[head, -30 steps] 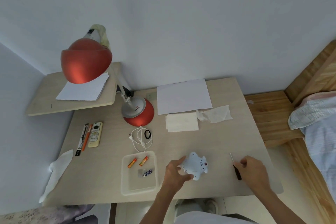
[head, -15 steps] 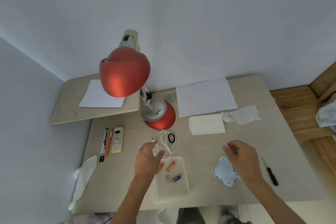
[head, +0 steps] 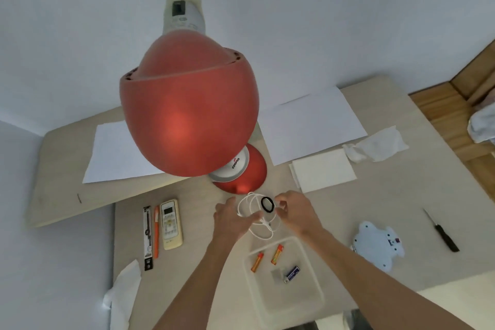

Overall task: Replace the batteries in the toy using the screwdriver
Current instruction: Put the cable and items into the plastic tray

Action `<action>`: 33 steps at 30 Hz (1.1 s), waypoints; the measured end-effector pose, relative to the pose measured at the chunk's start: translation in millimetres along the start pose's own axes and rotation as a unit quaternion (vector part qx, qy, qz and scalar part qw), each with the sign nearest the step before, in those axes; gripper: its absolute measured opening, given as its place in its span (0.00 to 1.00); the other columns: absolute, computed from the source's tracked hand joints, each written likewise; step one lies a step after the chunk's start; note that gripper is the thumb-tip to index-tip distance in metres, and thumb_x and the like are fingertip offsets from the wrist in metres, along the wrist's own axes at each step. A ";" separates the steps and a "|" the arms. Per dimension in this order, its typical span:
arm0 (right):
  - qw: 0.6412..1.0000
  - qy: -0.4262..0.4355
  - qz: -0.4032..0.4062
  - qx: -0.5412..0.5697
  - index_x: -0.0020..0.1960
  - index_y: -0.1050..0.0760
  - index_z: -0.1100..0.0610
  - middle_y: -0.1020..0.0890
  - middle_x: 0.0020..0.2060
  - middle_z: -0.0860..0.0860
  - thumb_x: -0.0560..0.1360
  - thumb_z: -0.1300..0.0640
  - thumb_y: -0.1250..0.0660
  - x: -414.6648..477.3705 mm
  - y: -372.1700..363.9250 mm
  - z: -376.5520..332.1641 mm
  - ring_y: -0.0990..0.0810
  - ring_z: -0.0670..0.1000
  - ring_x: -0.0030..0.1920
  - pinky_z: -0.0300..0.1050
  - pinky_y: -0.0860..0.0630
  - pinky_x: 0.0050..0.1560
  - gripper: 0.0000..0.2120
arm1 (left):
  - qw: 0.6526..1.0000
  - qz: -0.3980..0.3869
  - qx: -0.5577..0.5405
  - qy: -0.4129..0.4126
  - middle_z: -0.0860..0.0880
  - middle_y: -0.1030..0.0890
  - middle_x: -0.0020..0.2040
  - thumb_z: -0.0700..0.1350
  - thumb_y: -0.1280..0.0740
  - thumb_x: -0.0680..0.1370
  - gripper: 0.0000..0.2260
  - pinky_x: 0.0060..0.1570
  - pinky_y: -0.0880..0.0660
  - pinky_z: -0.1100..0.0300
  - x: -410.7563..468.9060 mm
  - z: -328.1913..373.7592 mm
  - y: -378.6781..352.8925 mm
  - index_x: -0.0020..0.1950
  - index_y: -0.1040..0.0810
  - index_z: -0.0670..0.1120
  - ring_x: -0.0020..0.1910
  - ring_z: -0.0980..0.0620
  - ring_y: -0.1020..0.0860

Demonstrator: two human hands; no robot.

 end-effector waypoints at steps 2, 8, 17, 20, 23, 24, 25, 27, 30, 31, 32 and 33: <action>1.000 -0.009 -0.003 -0.017 0.46 0.17 0.53 0.18 0.41 0.51 0.75 0.52 0.28 9.5 -7.6 -0.7 0.18 0.53 0.43 0.50 0.20 0.45 0.04 | 1.000 0.008 -0.007 -0.002 0.46 0.30 0.60 0.76 0.25 0.57 0.47 0.67 0.24 0.45 5.6 -1.7 -4.4 0.69 0.25 0.53 0.66 0.41 0.27; 0.999 -0.011 0.020 -0.038 0.39 0.22 0.51 0.24 0.38 0.48 0.76 0.51 0.29 23.0 -17.0 -6.8 0.22 0.52 0.38 0.49 0.23 0.39 0.09 | 0.999 0.017 -0.031 -0.020 0.49 0.29 0.59 0.67 0.18 0.59 0.38 0.66 0.24 0.47 12.3 2.9 -6.4 0.65 0.24 0.57 0.64 0.44 0.27; 0.999 -0.015 0.033 -0.017 0.48 0.14 0.53 0.17 0.44 0.49 0.77 0.54 0.28 21.2 -10.8 0.9 0.18 0.53 0.46 0.51 0.20 0.48 0.05 | 0.992 0.048 -0.102 -0.059 0.50 0.16 0.43 0.48 0.13 0.62 0.23 0.52 0.18 0.52 15.6 5.7 -9.9 0.52 0.18 0.52 0.45 0.51 0.17; 0.999 -0.026 0.038 0.008 0.44 0.14 0.52 0.15 0.38 0.48 0.76 0.52 0.27 17.2 -5.8 11.0 0.18 0.51 0.41 0.52 0.19 0.45 0.05 | 0.990 0.049 -0.121 -0.056 0.50 0.15 0.42 0.42 0.14 0.65 0.20 0.46 0.20 0.59 13.0 7.9 -11.5 0.51 0.17 0.49 0.43 0.51 0.16; 0.998 -0.028 0.043 0.040 0.41 0.14 0.53 0.15 0.34 0.48 0.75 0.51 0.25 11.2 1.2 18.1 0.18 0.49 0.37 0.50 0.20 0.42 0.07 | 0.989 0.049 -0.133 -0.048 0.50 0.15 0.41 0.38 0.15 0.65 0.17 0.41 0.24 0.67 11.7 7.4 -12.2 0.49 0.17 0.49 0.41 0.51 0.16; 0.997 -0.029 0.046 0.050 0.40 0.15 0.53 0.15 0.33 0.47 0.75 0.52 0.25 7.6 5.3 18.6 0.18 0.48 0.36 0.49 0.20 0.41 0.07 | 0.988 0.053 -0.135 -0.051 0.50 0.15 0.40 0.37 0.16 0.66 0.16 0.40 0.25 0.68 11.1 7.5 -11.2 0.48 0.17 0.48 0.40 0.51 0.16; 0.996 -0.032 0.051 0.061 0.39 0.15 0.53 0.16 0.32 0.47 0.74 0.52 0.25 3.9 9.5 19.2 0.18 0.47 0.35 0.46 0.21 0.39 0.07 | 0.987 0.057 -0.137 -0.054 0.49 0.14 0.40 0.36 0.16 0.66 0.16 0.39 0.25 0.69 9.7 8.0 -9.7 0.48 0.16 0.48 0.40 0.51 0.16; 0.994 -0.040 0.062 0.083 0.37 0.16 0.52 0.17 0.31 0.46 0.73 0.53 0.24 -3.4 15.8 21.5 0.20 0.44 0.34 0.41 0.25 0.37 0.07 | 0.986 0.062 -0.143 -0.060 0.50 0.14 0.42 0.35 0.17 0.66 0.16 0.40 0.26 0.70 5.2 10.3 -6.1 0.49 0.15 0.47 0.42 0.52 0.16; 0.988 -0.054 0.082 0.122 0.39 0.15 0.54 0.15 0.33 0.47 0.72 0.56 0.22 -14.1 25.0 24.8 0.16 0.48 0.36 0.47 0.19 0.42 0.05 | 0.983 0.067 -0.151 -0.079 0.51 0.15 0.43 0.34 0.18 0.68 0.16 0.41 0.25 0.71 -3.2 15.5 0.5 0.51 0.16 0.47 0.44 0.54 0.17; 0.985 -0.056 0.090 0.134 0.40 0.14 0.54 0.14 0.34 0.47 0.72 0.56 0.22 -17.6 28.8 25.3 0.15 0.48 0.37 0.50 0.18 0.44 0.03 | 0.982 0.071 -0.152 -0.089 0.52 0.15 0.43 0.33 0.19 0.68 0.16 0.41 0.24 0.71 -7.2 17.3 3.8 0.51 0.16 0.48 0.44 0.54 0.17; 0.983 -0.058 0.095 0.145 0.41 0.13 0.53 0.13 0.35 0.46 0.72 0.56 0.21 -21.8 32.6 25.3 0.15 0.47 0.38 0.50 0.17 0.46 0.02 | 0.981 0.075 -0.153 -0.098 0.52 0.15 0.43 0.33 0.19 0.69 0.16 0.41 0.23 0.70 -11.7 18.7 8.2 0.51 0.16 0.48 0.45 0.53 0.16; 0.981 -0.060 0.098 0.156 0.42 0.12 0.53 0.13 0.35 0.45 0.72 0.56 0.21 -26.6 36.1 24.2 0.14 0.45 0.38 0.49 0.17 0.47 0.02 | 0.979 0.082 -0.155 -0.105 0.53 0.16 0.44 0.33 0.19 0.69 0.17 0.41 0.22 0.70 -16.5 19.3 13.4 0.51 0.16 0.49 0.45 0.52 0.16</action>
Point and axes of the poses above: each hand's wrist, its own x-axis towards the middle knuckle, its own y-axis out of the back of the hand, z = x × y, the point moved 10 cm from there along x, towards the middle knuckle
